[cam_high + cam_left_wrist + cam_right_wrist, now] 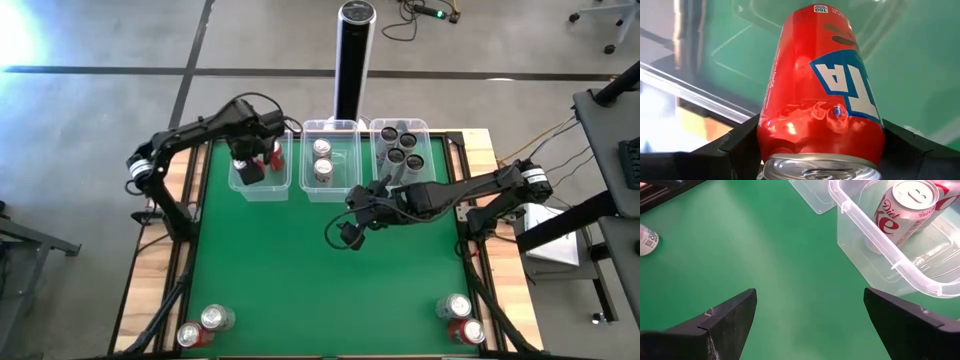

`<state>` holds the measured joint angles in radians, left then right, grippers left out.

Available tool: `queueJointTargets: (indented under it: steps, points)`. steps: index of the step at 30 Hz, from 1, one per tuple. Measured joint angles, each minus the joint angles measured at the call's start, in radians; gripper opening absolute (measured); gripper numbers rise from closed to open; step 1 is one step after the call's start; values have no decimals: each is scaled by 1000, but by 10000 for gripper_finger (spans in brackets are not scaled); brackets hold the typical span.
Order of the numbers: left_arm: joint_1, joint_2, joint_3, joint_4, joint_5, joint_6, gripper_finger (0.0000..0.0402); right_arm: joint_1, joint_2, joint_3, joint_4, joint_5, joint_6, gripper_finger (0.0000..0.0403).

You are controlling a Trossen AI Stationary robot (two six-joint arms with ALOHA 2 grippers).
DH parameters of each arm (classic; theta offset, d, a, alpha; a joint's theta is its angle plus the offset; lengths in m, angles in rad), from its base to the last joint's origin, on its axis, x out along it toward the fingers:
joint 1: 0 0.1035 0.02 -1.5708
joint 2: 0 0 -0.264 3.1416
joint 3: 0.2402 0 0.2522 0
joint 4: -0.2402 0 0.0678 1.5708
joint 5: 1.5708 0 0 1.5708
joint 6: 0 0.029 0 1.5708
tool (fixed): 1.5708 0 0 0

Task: Sort soda cans
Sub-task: Put the top left orange soda can into the top left transparent bin

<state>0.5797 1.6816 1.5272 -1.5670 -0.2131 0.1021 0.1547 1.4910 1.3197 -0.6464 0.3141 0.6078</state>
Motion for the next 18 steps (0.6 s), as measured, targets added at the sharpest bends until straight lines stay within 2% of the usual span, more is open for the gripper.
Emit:
queueJointTargets:
  steps: [6, 18]
  points:
    - [1, 52, 0, 3, -58, 20, 285, 0, 0, 0, 0, 0, 11, 364]
    - [-1, 139, 0, 5, -47, 18, 285, 7, 0, 0, 0, -5, 24, 364]
